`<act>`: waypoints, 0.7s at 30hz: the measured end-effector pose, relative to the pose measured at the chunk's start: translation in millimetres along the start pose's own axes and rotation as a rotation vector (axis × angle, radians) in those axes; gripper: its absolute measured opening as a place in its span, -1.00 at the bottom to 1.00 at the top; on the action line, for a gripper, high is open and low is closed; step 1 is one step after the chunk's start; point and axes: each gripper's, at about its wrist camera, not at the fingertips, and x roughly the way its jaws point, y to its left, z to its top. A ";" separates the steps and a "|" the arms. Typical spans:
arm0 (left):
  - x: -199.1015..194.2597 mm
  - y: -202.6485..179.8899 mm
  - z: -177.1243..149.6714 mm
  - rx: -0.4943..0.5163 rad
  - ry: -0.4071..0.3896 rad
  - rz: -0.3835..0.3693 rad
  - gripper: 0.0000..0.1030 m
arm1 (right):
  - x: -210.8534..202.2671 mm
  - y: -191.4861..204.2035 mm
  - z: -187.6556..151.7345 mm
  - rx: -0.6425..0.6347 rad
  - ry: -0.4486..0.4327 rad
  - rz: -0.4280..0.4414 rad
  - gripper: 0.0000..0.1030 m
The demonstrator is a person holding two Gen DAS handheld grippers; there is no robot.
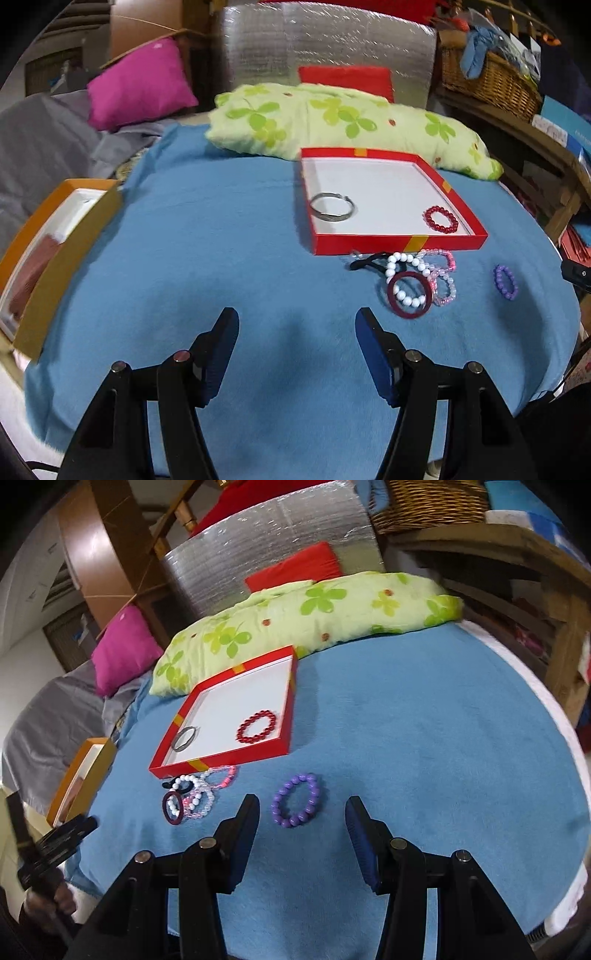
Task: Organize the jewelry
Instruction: 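Move the right tool to the purple bead bracelet and grasp it, then grasp the dark red bangle with the left tool while the right tool places the purple bracelet in the box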
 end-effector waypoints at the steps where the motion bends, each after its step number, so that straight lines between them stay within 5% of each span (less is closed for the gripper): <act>1: 6.9 -5.6 2.5 0.006 0.009 -0.013 0.29 | 5.9 1.0 0.9 0.001 0.007 0.010 0.02; 14: 79.0 -53.8 15.7 0.055 0.142 -0.152 0.25 | 74.4 -1.3 18.2 -0.006 0.135 -0.007 -0.08; 21: 88.8 -62.9 20.5 0.094 0.159 -0.232 -0.46 | 88.2 -23.7 23.4 0.077 0.177 0.027 -0.13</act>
